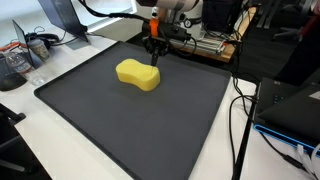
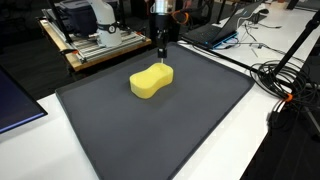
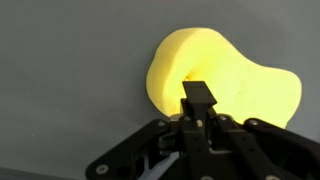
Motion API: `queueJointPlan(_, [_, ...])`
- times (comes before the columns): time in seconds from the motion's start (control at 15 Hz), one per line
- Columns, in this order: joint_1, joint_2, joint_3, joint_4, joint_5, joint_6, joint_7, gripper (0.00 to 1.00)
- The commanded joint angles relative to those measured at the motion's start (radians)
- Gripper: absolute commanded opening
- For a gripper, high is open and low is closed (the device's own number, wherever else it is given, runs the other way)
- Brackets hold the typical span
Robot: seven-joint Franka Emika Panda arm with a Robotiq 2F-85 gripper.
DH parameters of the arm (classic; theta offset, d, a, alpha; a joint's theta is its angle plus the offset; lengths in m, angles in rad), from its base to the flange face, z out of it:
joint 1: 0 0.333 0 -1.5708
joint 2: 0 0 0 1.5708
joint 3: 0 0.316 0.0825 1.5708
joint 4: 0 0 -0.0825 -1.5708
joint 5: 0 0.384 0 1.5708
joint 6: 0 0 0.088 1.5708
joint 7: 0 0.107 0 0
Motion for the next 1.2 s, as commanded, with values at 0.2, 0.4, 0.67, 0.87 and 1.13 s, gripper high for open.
queueJointPlan(0.2, [-0.001, 0.068, -0.045, 0.022, 0.038, -0.061, -0.049, 0.03])
queueJointPlan(0.4, [-0.023, 0.086, -0.023, 0.026, 0.038, -0.065, -0.055, 0.03])
queueJointPlan(0.67, [-0.026, 0.105, -0.027, 0.035, 0.041, -0.065, -0.064, 0.03])
queueJointPlan(0.87, [-0.029, 0.117, -0.027, 0.042, 0.041, -0.068, -0.072, 0.03])
queueJointPlan(1.13, [-0.030, 0.136, -0.032, 0.056, 0.040, -0.065, -0.088, 0.03])
